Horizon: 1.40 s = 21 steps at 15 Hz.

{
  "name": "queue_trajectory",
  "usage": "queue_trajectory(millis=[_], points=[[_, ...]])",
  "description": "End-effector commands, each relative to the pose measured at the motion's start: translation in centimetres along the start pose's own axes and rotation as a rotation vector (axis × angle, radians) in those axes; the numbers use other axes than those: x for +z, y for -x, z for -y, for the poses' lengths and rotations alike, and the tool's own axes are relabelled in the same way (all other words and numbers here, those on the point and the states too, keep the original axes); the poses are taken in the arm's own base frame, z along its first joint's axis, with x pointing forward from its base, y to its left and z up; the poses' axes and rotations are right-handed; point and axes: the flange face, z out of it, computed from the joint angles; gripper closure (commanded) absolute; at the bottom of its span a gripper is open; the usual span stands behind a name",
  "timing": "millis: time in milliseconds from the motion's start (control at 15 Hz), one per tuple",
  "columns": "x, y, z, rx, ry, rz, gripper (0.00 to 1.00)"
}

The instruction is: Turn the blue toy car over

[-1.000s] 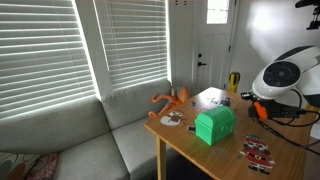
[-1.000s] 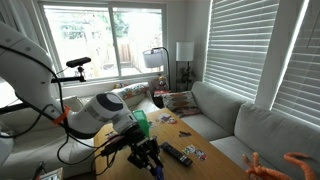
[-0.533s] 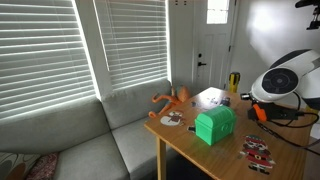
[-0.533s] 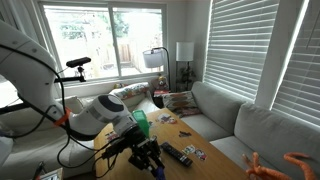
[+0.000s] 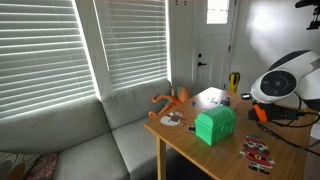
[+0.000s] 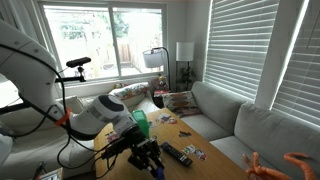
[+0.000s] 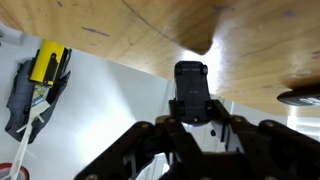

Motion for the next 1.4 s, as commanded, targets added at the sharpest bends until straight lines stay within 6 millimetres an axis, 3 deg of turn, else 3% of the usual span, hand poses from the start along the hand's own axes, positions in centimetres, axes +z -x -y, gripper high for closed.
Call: queue_trajectory(millis=[0,600,667,733,1133,1333], points=[[-0.6,1.1,0.5,-0.008,0.008,-0.056,0.89],[-2.7,4.6,2.4,-0.014,-0.011,-0.078,0.89],[-2.8,4.6,2.5,-0.009,-0.013,-0.076,0.41],[-2.9,4.5,2.5,-0.001,-0.017,-0.069,0.38],[-2.7,2.8,1.5,0.064,-0.013,-0.043,0.01],[-2.6,1.7,0.9,0.093,-0.015,-0.028,0.00]])
